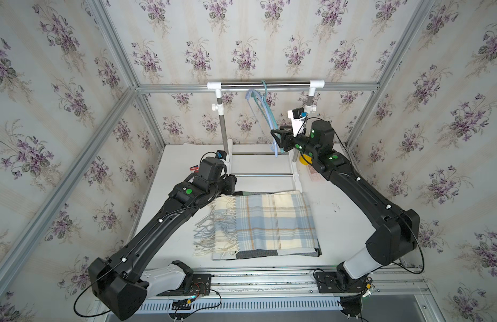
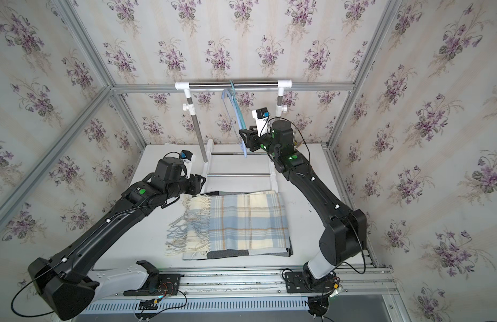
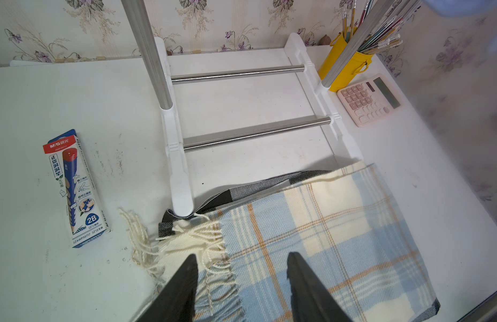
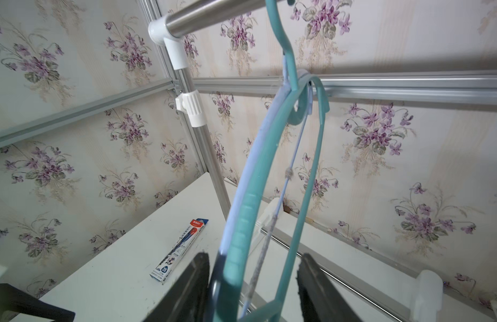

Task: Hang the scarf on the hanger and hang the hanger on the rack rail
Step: Pick up the hanger from the clothesline.

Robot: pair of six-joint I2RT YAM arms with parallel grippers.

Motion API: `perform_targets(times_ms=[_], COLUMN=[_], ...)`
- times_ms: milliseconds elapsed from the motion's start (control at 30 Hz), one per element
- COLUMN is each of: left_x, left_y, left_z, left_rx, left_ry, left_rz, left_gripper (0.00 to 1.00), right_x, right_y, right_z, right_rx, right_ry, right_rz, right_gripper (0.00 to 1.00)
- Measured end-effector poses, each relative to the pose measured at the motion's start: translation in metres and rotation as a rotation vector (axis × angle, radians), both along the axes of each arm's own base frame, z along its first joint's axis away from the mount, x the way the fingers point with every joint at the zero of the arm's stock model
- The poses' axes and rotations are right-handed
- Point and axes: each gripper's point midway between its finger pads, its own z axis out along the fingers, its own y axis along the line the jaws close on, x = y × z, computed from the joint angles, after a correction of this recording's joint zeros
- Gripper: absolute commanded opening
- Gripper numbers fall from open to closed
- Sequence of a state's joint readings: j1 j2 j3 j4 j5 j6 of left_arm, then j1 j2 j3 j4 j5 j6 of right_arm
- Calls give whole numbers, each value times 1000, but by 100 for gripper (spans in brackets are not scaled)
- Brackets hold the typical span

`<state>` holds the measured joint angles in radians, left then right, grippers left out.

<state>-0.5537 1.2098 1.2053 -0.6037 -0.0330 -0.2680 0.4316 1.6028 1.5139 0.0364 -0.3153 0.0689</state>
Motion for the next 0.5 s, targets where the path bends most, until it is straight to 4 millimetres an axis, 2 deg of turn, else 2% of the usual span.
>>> perform_targets(times_ms=[167,300,500], left_x=[0,0,0], left_y=[1,1,2], left_z=[-1,-3,-3], left_rx=[1,4,4], left_ry=[1,5,6], left_rz=[2,2,3], left_gripper=[54,54,54], right_x=[4,2,-4], right_y=[-1,-2,-4], right_z=[-5,-8,-5], right_rx=[-22,-27,-23], right_ry=[4,6,0], right_rz=[-14,-12,-8], right_gripper=[47,53,53])
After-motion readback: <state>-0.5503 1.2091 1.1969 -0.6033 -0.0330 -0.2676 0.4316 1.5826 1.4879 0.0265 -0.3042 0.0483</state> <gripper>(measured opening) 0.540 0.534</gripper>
